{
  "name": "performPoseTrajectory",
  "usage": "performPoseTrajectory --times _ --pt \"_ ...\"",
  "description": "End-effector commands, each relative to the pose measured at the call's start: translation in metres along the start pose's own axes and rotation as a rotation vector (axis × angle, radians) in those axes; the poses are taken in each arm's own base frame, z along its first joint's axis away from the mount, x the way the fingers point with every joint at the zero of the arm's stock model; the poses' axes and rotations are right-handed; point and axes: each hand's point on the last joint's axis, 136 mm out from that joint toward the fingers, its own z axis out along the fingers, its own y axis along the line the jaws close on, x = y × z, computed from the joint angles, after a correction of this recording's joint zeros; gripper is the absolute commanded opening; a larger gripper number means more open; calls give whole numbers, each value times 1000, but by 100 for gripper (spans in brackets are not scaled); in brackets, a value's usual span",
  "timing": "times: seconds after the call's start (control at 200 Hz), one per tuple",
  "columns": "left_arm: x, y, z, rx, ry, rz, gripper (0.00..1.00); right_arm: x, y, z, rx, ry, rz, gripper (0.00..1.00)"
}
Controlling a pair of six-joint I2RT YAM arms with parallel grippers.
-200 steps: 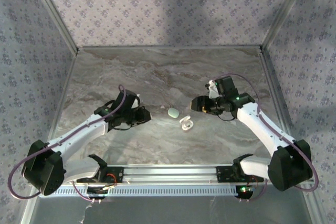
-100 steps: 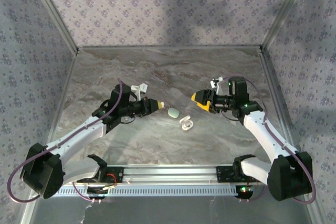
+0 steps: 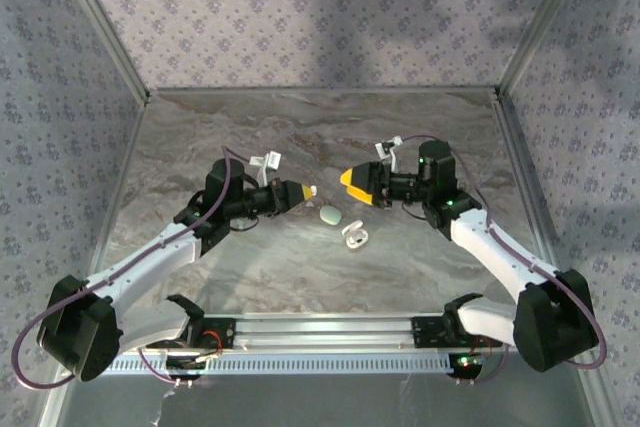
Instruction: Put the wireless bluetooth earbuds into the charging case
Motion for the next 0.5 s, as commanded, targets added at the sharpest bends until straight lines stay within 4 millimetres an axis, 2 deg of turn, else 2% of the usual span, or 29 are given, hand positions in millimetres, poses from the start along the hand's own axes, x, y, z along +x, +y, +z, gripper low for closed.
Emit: performPoseTrajectory --times 0.0,0.13,0.495 --pt "0 -25 -4 87 -5 33 13 -5 27 8 -87 2 -55 77" --pt "0 -31 -4 106 -7 38 14 -5 29 18 -103 18 -38 71" --pt "2 -43 -8 144 -10 58 14 -4 33 34 -160 63 6 68"
